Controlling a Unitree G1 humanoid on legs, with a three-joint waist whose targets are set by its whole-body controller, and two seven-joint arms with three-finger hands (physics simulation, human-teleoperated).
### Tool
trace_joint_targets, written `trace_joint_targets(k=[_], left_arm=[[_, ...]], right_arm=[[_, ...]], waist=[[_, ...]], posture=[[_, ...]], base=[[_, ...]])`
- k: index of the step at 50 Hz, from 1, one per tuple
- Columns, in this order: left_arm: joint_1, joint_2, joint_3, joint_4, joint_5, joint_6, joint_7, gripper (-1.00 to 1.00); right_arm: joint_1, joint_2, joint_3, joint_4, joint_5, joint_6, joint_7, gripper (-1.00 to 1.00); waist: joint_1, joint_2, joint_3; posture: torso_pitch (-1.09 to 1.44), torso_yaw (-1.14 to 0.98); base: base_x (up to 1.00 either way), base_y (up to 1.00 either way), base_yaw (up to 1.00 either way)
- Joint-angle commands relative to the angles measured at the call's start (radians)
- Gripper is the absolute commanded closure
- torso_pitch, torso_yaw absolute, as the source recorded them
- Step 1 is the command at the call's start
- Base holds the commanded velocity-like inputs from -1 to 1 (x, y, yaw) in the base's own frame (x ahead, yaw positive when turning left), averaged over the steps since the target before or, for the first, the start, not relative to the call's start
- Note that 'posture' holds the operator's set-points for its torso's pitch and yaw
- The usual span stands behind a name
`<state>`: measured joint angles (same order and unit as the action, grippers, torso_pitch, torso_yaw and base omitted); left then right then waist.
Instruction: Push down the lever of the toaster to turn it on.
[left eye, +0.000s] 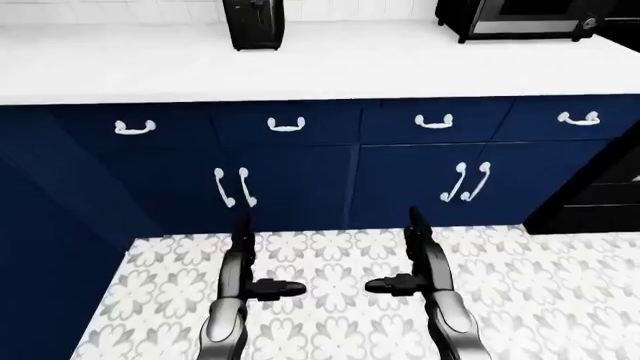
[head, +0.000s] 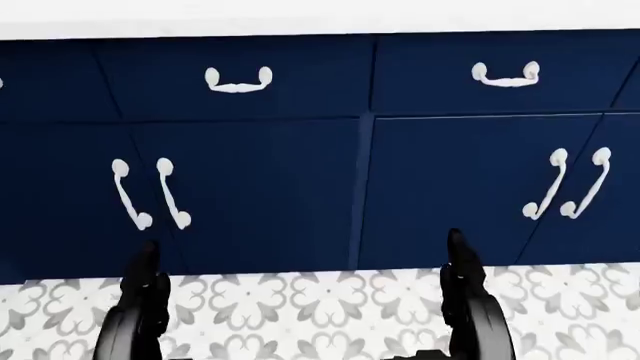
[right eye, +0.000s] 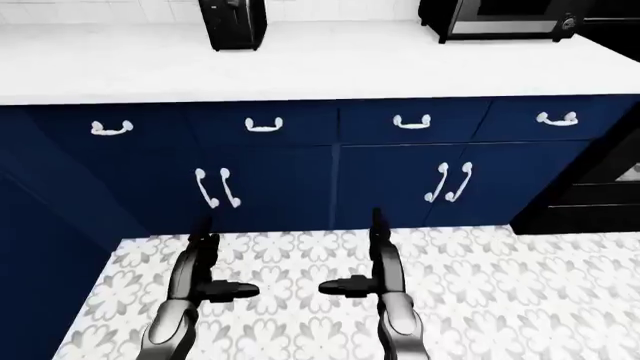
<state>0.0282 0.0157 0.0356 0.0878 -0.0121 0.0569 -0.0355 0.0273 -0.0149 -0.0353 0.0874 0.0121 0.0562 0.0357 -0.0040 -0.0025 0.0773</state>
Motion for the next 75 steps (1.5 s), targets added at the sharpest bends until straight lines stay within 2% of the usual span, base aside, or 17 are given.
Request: trace_joint_targets(k=[1, 3, 5, 7, 8, 19, 25, 30, 33, 42, 48, 50, 54, 58, 63, 64, 75], left_arm=[[-0.034, 0.006, 0.004, -0.091, -0.005, -0.045, -0.002, -1.0], [-0.034, 0.006, 0.004, -0.092, -0.005, -0.044, -0.004, -1.0], [-0.034, 0.006, 0.005, -0.092, -0.004, -0.045, -0.003, -1.0], [-0.031, 0.005, 0.004, -0.103, -0.004, -0.036, -0.003, -1.0], [-0.034, 0.005, 0.005, -0.092, -0.004, -0.044, -0.003, -1.0], [-0.044, 0.005, 0.011, -0.07, -0.007, -0.047, 0.001, -1.0], [-0.127, 0.025, 0.028, -0.126, -0.018, 0.082, 0.019, -1.0], [-0.237, 0.043, 0.045, -0.164, -0.038, 0.217, 0.028, -1.0], [-0.328, 0.056, 0.08, -0.237, -0.108, 0.384, 0.04, -1.0], [-0.697, 0.197, 0.155, -0.4, -0.246, 0.816, 0.125, -1.0], [-0.796, 0.258, 0.194, -0.502, -0.343, 0.961, 0.194, -1.0], [-0.816, 0.26, 0.222, -0.531, -0.393, 1.003, 0.215, -1.0], [-0.824, 0.3, 0.243, -0.566, -0.451, 1.045, 0.267, -1.0], [-0.819, 0.306, 0.244, -0.569, -0.494, 1.043, 0.313, -1.0], [-0.838, 0.337, 0.261, -0.586, -0.554, 1.067, 0.358, -1.0], [-0.83, 0.333, 0.258, -0.588, -0.564, 1.059, 0.367, -1.0], [-0.825, 0.353, 0.243, -0.586, -0.628, 1.039, 0.411, -1.0]], right_arm=[[0.018, -0.026, -0.019, -0.273, 0.025, 0.107, 0.021, -1.0], [0.013, -0.022, -0.026, -0.278, 0.02, 0.12, 0.025, -1.0], [0.01, -0.019, -0.03, -0.271, 0.018, 0.114, 0.028, -1.0], [0.007, -0.018, -0.035, -0.262, 0.015, 0.106, 0.031, -1.0], [0.008, -0.018, -0.035, -0.252, 0.013, 0.095, 0.033, -1.0], [0.009, -0.022, -0.033, -0.249, -0.029, 0.087, 0.019, -1.0], [-0.067, -0.033, -0.042, -0.344, -0.04, 0.255, 0.025, -1.0], [-0.176, -0.06, -0.075, -0.413, -0.037, 0.413, 0.009, -1.0], [-0.266, -0.083, -0.087, -0.482, -0.03, 0.542, 0.001, -1.0], [-0.649, -0.206, -0.147, -0.643, 0.028, 1.003, -0.004, -1.0], [-0.864, -0.258, -0.164, -0.674, 0.067, 1.185, -0.019, -1.0], [-0.862, -0.296, -0.143, -0.703, 0.065, 1.193, -0.023, -1.0], [-0.906, -0.296, -0.206, -0.779, 0.103, 1.29, -0.029, -1.0], [-0.896, -0.283, -0.194, -0.784, 0.128, 1.301, -0.056, -1.0], [-0.9, -0.281, -0.2, -0.788, 0.153, 1.312, -0.076, -1.0], [-0.905, -0.278, -0.203, -0.792, 0.159, 1.322, -0.083, -1.0], [-0.909, -0.276, -0.207, -0.791, 0.206, 1.324, -0.12, -1.0]], waist=[[-0.002, -0.008, -0.001], [0.006, -0.005, -0.063], [0.005, -0.007, -0.019], [0.003, -0.011, -0.067], [0.004, -0.012, -0.073], [0.008, -0.005, -0.084], [0.009, -0.005, -0.093], [0.009, -0.007, -0.094], [0.01, -0.007, -0.095], [0.009, -0.004, -0.082], [0.006, 0.001, -0.067], [0.007, 0.003, -0.061], [0.009, 0.002, -0.055], [0.011, 0.003, -0.047], [0.008, 0.006, -0.048], [0.006, 0.011, -0.07], [-0.001, 0.018, -0.061]], posture=[[0.0, 0.0], [0.0, 0.0], [0.0, 0.0], [0.0, 0.0], [0.0, 0.0], [0.0, 0.0], [0.0, 0.0], [0.0, 0.0], [0.0, 0.0], [0.0, 0.0], [0.0, 0.0], [0.0, 0.0], [0.0, 0.0], [0.0, 0.0], [0.0, 0.0], [0.0, 0.0], [0.0, 0.0]], base=[[0.0, 0.0, 0.0], [0.0, 0.0, 0.0], [0.0, 0.0, 0.0], [0.0, 0.0, 0.0], [0.0, 0.0, 0.0], [0.0, 0.0, 0.0], [0.0, 0.0, 0.0], [0.0, 0.0, 0.0], [0.0, 0.0, 0.0], [0.0, 0.0, 0.0], [0.0, 0.0, 0.0], [0.0, 0.0, 0.0], [0.0, 0.0, 0.0], [0.0, 0.0, 0.0], [0.0, 0.0, 0.0], [0.0, 0.07, 0.0], [0.0, 0.07, 0.0]])
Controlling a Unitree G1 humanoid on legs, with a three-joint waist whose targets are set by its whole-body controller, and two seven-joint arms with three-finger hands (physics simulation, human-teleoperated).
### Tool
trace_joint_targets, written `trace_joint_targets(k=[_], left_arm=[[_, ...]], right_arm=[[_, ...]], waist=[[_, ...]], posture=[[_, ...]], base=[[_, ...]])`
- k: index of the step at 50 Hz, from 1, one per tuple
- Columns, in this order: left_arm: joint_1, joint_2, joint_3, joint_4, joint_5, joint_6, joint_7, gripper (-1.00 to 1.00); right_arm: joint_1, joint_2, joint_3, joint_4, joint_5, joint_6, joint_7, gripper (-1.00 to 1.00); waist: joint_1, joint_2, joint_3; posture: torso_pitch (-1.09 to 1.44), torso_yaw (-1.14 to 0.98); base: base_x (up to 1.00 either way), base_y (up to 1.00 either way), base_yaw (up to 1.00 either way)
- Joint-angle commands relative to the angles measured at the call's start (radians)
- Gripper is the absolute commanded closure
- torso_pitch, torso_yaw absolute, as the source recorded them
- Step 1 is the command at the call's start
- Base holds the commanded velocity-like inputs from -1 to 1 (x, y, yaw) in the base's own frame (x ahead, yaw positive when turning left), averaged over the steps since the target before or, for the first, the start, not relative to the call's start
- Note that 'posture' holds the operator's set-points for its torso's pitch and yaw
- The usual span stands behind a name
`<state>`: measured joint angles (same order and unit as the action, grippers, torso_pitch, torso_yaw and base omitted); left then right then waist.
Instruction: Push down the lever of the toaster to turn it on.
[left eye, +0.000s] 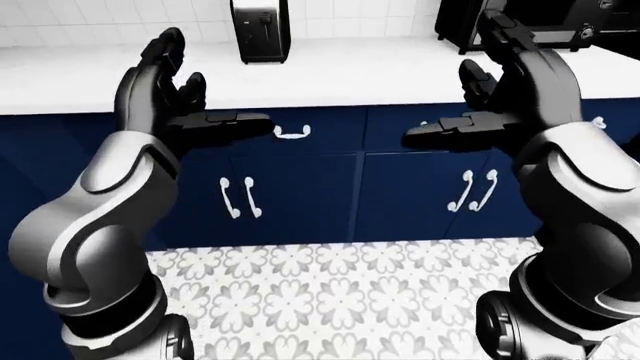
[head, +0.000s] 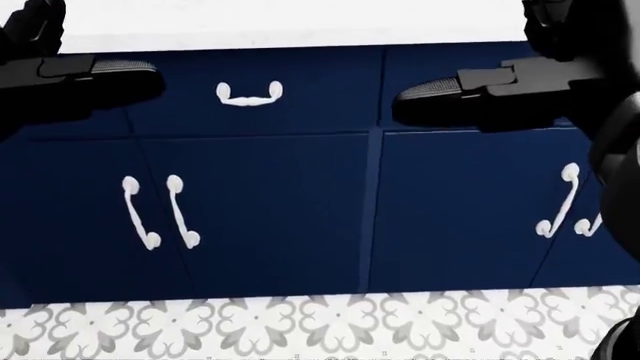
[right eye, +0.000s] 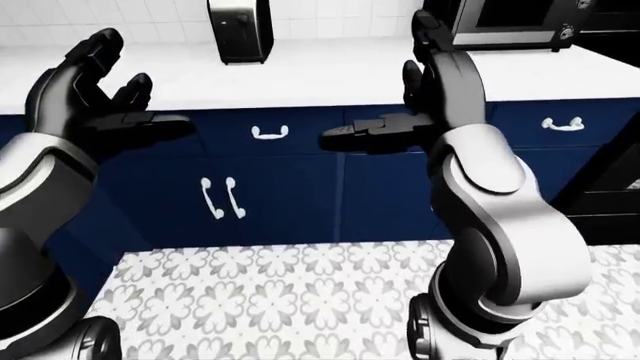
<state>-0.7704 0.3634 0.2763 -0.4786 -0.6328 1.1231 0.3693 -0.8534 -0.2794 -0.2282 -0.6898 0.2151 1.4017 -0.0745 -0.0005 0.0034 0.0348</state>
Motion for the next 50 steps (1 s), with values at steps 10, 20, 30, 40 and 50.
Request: trace_joint_targets(k=[10, 20, 30, 40, 50], left_arm=[[-0.034, 0.013, -0.004, -0.037, -0.042, -0.017, 0.036, -1.0], [-0.041, 0.021, -0.001, -0.039, -0.057, -0.016, 0.049, -1.0], [-0.046, 0.029, -0.001, -0.043, -0.08, -0.017, 0.07, -1.0], [-0.044, 0.037, -0.001, -0.04, -0.085, -0.026, 0.071, -1.0], [-0.045, 0.039, -0.003, -0.038, -0.087, -0.027, 0.073, -1.0]], right_arm=[[-0.031, -0.018, -0.013, -0.017, 0.033, -0.019, -0.033, -1.0], [-0.036, -0.02, -0.021, -0.021, 0.055, -0.014, -0.05, -1.0], [-0.042, -0.022, -0.028, -0.023, 0.087, -0.007, -0.069, -1.0], [-0.041, -0.024, -0.03, -0.025, 0.109, -0.008, -0.085, -1.0], [-0.041, -0.027, -0.028, -0.018, 0.122, -0.013, -0.095, -1.0]], waist=[[-0.002, -0.003, -0.023], [-0.007, 0.007, -0.011], [-0.001, -0.038, -0.024], [-0.008, 0.061, -0.012], [-0.007, -0.064, -0.018]], posture=[[0.0, 0.0], [0.0, 0.0], [0.0, 0.0], [0.0, 0.0], [0.0, 0.0]], base=[[0.0, 0.17, 0.0], [0.0, 0.27, 0.0], [0.0, 0.34, 0.0], [0.0, 0.34, 0.0], [0.0, 0.35, 0.0]])
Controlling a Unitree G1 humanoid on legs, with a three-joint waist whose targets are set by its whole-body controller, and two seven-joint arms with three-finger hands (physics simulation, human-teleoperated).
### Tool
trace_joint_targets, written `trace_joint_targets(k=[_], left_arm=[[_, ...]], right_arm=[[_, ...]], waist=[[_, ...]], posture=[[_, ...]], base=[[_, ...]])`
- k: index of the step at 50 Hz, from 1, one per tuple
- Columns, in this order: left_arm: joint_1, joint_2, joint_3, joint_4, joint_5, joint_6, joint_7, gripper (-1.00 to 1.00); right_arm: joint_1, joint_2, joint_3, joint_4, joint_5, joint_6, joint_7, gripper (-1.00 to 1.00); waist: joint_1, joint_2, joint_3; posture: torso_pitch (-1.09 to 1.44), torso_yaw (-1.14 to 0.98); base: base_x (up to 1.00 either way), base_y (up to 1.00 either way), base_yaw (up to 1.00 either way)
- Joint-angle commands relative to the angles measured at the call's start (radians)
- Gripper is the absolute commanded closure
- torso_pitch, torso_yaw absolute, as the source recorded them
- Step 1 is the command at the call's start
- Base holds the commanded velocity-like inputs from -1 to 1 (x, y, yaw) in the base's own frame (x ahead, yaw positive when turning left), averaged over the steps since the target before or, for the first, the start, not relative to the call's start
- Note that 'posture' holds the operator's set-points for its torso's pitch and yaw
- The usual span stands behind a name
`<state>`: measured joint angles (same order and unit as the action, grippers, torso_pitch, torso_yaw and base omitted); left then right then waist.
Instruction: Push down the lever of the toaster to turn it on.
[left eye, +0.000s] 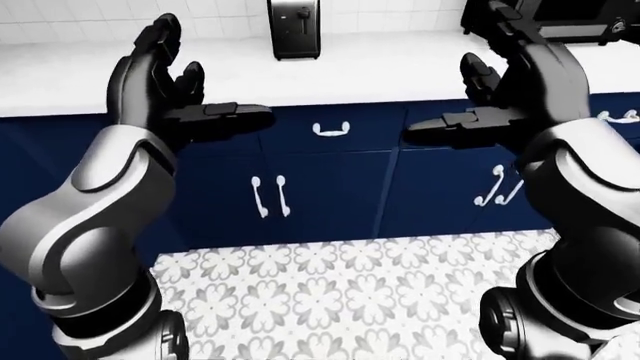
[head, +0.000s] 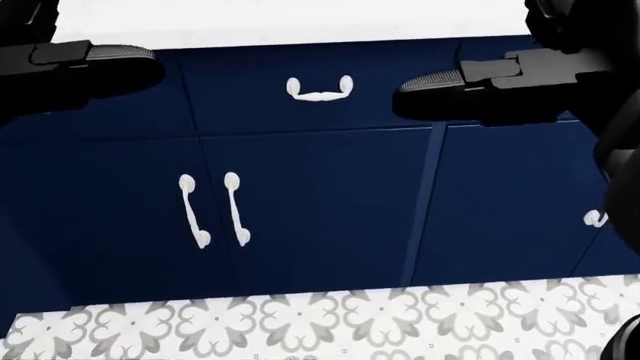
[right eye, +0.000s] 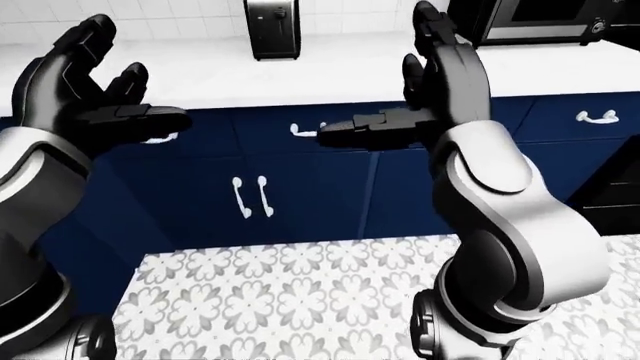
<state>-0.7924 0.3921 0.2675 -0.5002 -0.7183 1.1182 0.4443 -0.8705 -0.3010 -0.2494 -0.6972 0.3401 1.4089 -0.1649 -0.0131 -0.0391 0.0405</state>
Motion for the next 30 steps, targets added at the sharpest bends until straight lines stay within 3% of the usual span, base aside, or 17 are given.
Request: trace_joint_targets(k=[1, 4, 6, 9, 11, 12, 13, 14, 15, 18, 20, 28, 29, 30], left_arm=[[-0.023, 0.01, 0.007, -0.016, -0.002, -0.021, -0.001, -1.0], [-0.025, 0.011, 0.008, -0.016, -0.005, -0.019, 0.002, -1.0], [-0.023, 0.012, 0.006, -0.016, -0.003, -0.023, 0.0, -1.0], [-0.023, 0.011, 0.005, -0.016, -0.003, -0.023, 0.0, -1.0], [-0.025, 0.013, 0.007, -0.018, -0.006, -0.019, 0.001, -1.0], [-0.023, 0.013, 0.007, -0.018, -0.005, -0.021, 0.001, -1.0], [-0.024, 0.013, 0.007, -0.019, -0.006, -0.019, 0.001, -1.0], [-0.026, 0.014, 0.008, -0.019, -0.008, -0.019, 0.002, -1.0], [-0.025, 0.015, 0.008, -0.019, -0.007, -0.02, 0.001, -1.0], [-0.029, 0.015, 0.009, -0.022, -0.013, -0.014, 0.008, -1.0], [-0.024, 0.015, 0.007, -0.021, -0.01, -0.021, 0.004, -1.0], [-0.025, 0.014, 0.006, -0.023, -0.009, -0.018, 0.005, -1.0], [-0.027, 0.013, 0.007, -0.024, -0.011, -0.014, 0.007, -1.0], [-0.03, 0.013, 0.008, -0.026, -0.014, -0.009, 0.01, -1.0]], right_arm=[[-0.026, -0.006, -0.008, -0.011, -0.001, -0.018, -0.007, -1.0], [-0.022, -0.008, -0.008, -0.009, 0.003, -0.022, -0.008, -1.0], [-0.025, -0.009, -0.01, -0.01, 0.007, -0.019, -0.011, -1.0], [-0.022, -0.009, -0.007, -0.011, 0.01, -0.021, -0.014, -1.0], [-0.026, -0.009, -0.008, -0.015, 0.013, -0.017, -0.017, -1.0], [-0.023, -0.009, -0.008, -0.015, 0.014, -0.019, -0.017, -1.0], [-0.021, -0.009, -0.008, -0.015, 0.015, -0.023, -0.017, -1.0], [-0.023, -0.009, -0.008, -0.015, 0.017, -0.022, -0.018, -1.0], [-0.023, -0.009, -0.008, -0.016, 0.019, -0.023, -0.019, -1.0], [-0.022, -0.01, -0.007, -0.015, 0.023, -0.023, -0.021, -1.0], [-0.019, -0.011, -0.006, -0.015, 0.023, -0.028, -0.021, -1.0], [-0.025, -0.012, -0.011, -0.019, 0.034, -0.023, -0.028, -1.0], [-0.023, -0.012, -0.011, -0.017, 0.034, -0.029, -0.029, -1.0], [-0.021, -0.015, -0.009, -0.016, 0.034, -0.035, -0.029, -1.0]], waist=[[-0.005, 0.001, -0.018], [0.007, -0.012, -0.032], [0.012, -0.002, -0.032], [0.011, 0.033, -0.015], [0.004, 0.076, -0.017], [0.001, 0.112, -0.027], [0.004, 0.165, -0.039], [0.006, 0.106, -0.022], [0.005, 0.122, -0.022], [0.008, 0.089, -0.025], [0.007, 0.074, -0.016], [0.007, 0.047, -0.01], [0.01, 0.042, 0.009], [0.016, 0.042, 0.007]], posture=[[0.0, 0.0], [0.0, 0.0], [0.0, 0.0], [0.0, 0.0], [0.0, 0.0], [0.0, 0.0], [0.0, 0.0], [0.0, 0.0], [0.0, 0.0], [0.0, 0.0], [0.0, 0.0], [0.0, 0.0], [0.0, 0.0], [0.0, 0.0]], base=[[0.0, 0.34, 0.0], [0.0, 0.34, 0.0], [0.0, 0.34, 0.0], [0.0, 0.34, 0.0], [0.0, 0.34, 0.0], [0.0, 0.33, 0.0], [0.0, 0.33, 0.0], [0.0, 0.32, 0.0], [0.03, 0.31, 0.0], [0.05, 0.29, 0.0], [0.11, 0.21, 0.0], [0.15, 0.08, 0.0], [0.02, 0.0, 0.0], [0.0, 0.0, 0.0]])
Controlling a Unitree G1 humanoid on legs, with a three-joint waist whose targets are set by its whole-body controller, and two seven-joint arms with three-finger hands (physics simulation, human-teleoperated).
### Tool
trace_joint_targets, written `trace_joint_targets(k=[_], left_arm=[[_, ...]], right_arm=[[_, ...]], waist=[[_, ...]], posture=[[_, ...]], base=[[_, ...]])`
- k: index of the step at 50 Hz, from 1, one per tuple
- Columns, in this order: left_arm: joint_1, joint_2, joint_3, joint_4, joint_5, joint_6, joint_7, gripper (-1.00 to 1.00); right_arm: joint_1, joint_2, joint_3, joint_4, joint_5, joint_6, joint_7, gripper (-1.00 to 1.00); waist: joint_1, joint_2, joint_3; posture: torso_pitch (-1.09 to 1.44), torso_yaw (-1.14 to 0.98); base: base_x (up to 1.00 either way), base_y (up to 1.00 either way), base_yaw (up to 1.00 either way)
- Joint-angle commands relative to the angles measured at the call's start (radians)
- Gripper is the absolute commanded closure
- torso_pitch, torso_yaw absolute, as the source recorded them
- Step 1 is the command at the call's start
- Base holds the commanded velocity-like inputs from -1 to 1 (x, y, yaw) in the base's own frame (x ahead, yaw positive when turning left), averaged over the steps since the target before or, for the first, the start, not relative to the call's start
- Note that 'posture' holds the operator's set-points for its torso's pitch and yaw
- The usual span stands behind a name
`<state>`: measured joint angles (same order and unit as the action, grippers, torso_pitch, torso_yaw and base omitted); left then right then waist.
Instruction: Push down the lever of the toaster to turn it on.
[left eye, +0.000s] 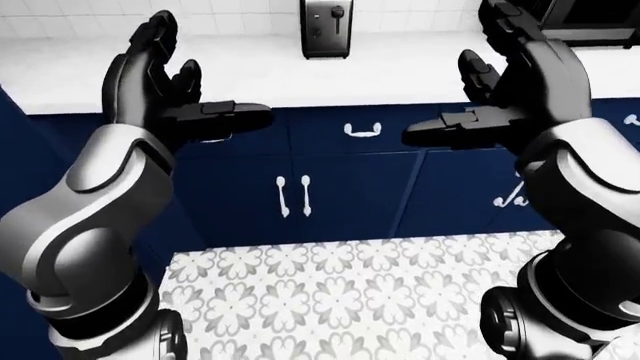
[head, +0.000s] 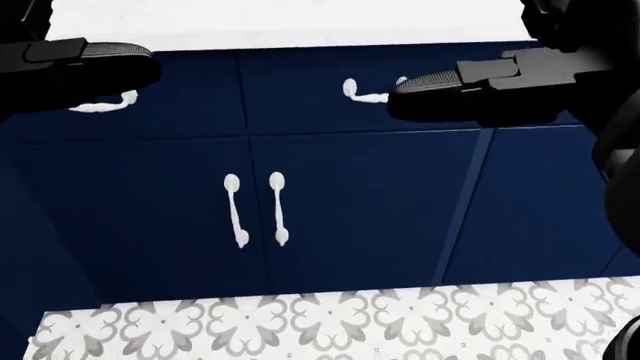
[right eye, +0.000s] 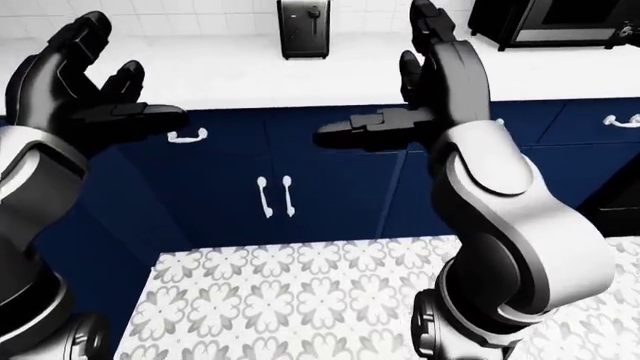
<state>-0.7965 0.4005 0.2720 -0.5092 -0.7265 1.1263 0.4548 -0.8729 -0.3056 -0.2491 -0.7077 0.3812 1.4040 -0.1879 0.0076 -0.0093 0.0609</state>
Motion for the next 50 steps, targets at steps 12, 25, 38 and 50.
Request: trace_joint_targets(k=[12, 25, 38, 50], left_arm=[[-0.026, 0.007, 0.003, -0.017, -0.01, -0.018, 0.004, -1.0], [-0.03, 0.011, 0.007, -0.016, -0.017, -0.015, 0.008, -1.0], [-0.032, 0.014, 0.006, -0.012, -0.018, -0.02, 0.011, -1.0], [-0.032, 0.016, 0.006, -0.017, -0.023, -0.017, 0.013, -1.0]], right_arm=[[-0.027, -0.015, -0.021, -0.011, 0.022, -0.026, -0.026, -1.0], [-0.021, -0.017, -0.019, -0.006, 0.043, -0.036, -0.041, -1.0], [-0.027, -0.021, -0.021, -0.005, 0.064, -0.031, -0.057, -1.0], [-0.024, -0.026, -0.02, -0.004, 0.075, -0.034, -0.069, -1.0]], waist=[[-0.006, 0.023, -0.025], [0.006, 0.014, -0.021], [-0.015, 0.022, -0.016], [0.003, 0.04, -0.025]], posture=[[0.0, 0.0], [0.0, 0.0], [0.0, 0.0], [0.0, 0.0]], base=[[0.15, 0.0, 0.0], [0.31, 0.0, 0.0], [0.32, 0.0, 0.0], [0.32, 0.0, 0.0]])
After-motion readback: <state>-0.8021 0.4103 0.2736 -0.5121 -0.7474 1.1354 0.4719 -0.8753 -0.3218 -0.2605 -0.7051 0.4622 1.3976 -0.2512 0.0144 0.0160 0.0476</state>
